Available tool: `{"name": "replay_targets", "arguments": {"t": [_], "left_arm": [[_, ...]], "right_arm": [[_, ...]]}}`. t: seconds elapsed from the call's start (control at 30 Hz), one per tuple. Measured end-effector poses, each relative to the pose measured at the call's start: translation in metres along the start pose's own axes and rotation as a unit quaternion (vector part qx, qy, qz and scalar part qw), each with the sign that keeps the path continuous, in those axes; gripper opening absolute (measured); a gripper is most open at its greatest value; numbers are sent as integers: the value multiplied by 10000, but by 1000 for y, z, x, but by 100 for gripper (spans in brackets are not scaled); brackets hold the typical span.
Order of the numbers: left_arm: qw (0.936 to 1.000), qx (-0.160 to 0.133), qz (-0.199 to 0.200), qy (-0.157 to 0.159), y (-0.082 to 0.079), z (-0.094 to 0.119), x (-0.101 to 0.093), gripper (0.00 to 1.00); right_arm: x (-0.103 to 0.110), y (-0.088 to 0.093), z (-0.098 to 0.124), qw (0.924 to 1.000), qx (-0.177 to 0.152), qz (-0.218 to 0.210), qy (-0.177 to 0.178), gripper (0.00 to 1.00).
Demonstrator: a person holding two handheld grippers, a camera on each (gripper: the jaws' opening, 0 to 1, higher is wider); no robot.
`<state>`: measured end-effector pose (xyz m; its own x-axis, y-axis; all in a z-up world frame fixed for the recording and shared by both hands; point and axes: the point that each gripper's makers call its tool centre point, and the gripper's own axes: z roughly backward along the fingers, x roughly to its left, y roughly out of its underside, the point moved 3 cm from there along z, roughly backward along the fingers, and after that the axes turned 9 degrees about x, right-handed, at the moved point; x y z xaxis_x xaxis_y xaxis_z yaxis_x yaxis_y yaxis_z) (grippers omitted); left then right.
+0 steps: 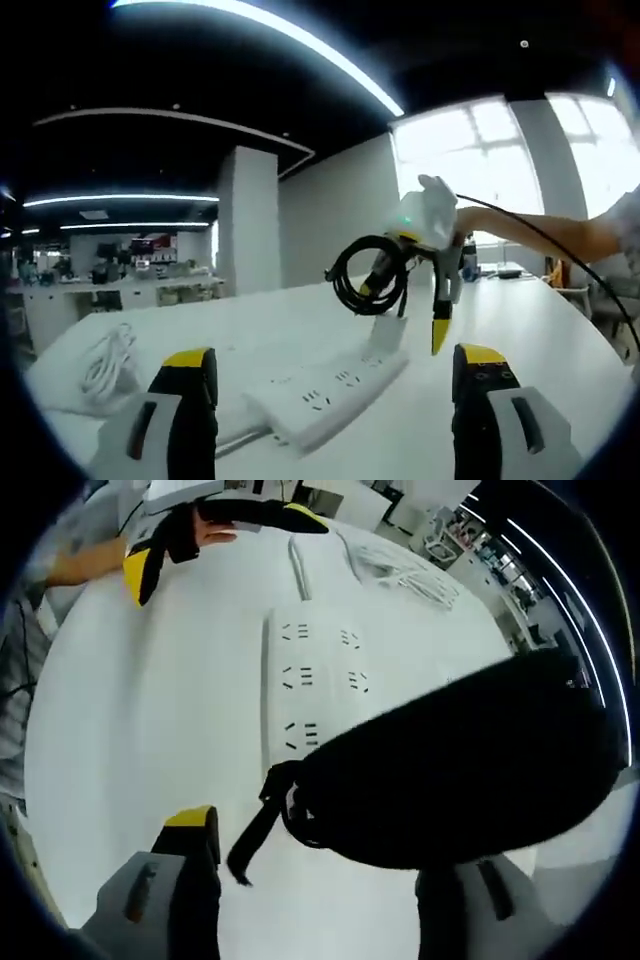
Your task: Straighten the power strip on the desk, plug the charger into it
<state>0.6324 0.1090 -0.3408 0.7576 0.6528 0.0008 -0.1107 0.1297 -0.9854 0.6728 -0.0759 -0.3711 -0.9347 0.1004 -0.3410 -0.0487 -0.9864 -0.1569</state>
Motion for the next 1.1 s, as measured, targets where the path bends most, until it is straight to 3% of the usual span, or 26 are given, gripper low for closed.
{"name": "replay_targets", "arguments": {"t": [0.27,0.73,0.93,1.1], "left_arm": [[10000,31,-28,-31,1,0,1,99],[9999,82,-61,-52,2,0,1,99],[10000,64,7,-52,0,1,2,99],[10000,59,9,-48,-1,1,2,99]], "right_arm": [[-11,-2,2,9995,-284,-31,112,99],[-13,-2,12,9947,-909,-221,424,100],[-10,-1,23,9859,-1504,-500,534,100],[-10,-3,38,9697,-2208,-843,619,100]]}}
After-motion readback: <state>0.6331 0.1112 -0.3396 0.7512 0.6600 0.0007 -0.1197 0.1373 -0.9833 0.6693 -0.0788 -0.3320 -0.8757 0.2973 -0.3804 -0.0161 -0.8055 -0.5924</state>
